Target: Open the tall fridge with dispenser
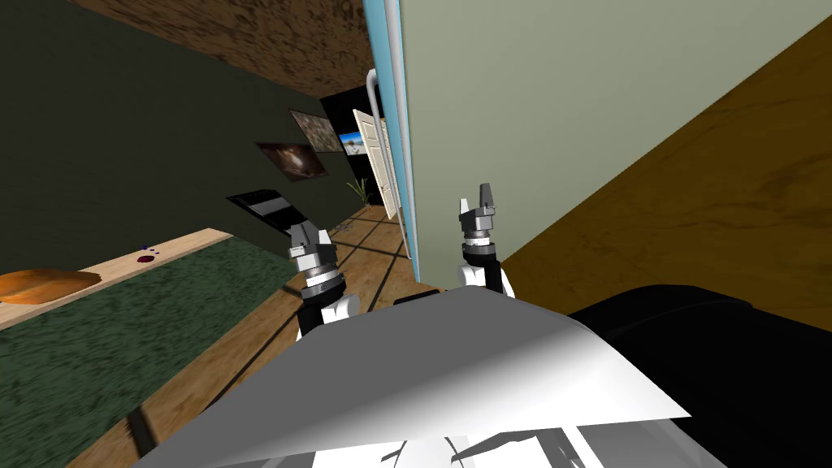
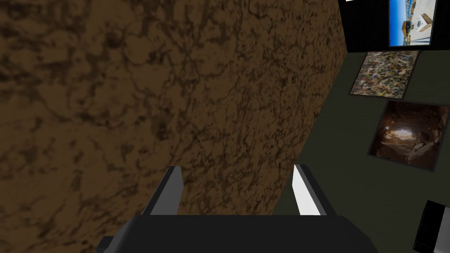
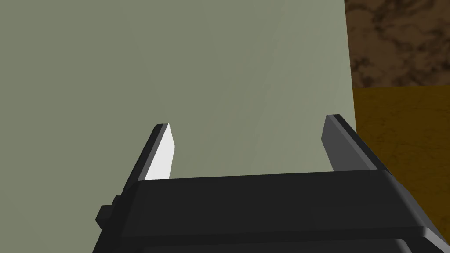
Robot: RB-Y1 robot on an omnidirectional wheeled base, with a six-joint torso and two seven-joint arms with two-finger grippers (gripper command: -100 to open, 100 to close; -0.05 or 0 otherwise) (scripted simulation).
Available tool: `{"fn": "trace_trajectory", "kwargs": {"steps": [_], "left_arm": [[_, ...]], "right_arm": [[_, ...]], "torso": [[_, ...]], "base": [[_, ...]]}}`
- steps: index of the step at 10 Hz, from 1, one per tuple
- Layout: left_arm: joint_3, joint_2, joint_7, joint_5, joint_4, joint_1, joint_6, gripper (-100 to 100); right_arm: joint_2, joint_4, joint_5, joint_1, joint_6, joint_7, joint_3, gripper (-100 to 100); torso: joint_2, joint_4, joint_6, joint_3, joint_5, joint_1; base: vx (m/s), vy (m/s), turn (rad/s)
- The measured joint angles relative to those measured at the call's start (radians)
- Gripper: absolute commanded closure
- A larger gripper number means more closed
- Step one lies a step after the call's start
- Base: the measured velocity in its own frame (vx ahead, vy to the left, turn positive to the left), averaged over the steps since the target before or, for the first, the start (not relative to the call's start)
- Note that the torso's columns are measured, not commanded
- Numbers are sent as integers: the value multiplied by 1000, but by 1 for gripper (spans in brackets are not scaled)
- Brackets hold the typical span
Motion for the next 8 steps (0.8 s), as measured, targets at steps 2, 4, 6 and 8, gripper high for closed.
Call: {"fn": "trace_trajectory", "kwargs": {"steps": [2, 4, 6, 8], "left_arm": [[0, 0, 0, 0, 0, 0, 0, 0], [0, 0, 0, 0, 0, 0, 0, 0], [0, 0, 0, 0, 0, 0, 0, 0], [0, 0, 0, 0, 0, 0, 0, 0]], "right_arm": [[0, 0, 0, 0, 0, 0, 0, 0], [0, 0, 0, 0, 0, 0, 0, 0], [0, 0, 0, 0, 0, 0, 0, 0], [0, 0, 0, 0, 0, 0, 0, 0]], "torso": [[104, 105, 0, -209, 0, 0], [248, 248, 0, -497, 0, 0], [396, 396, 0, -792, 0, 0], [544, 544, 0, -1087, 0, 0]], "base": [[0, 0, 0], [0, 0, 0], [0, 0, 0], [0, 0, 0]]}}
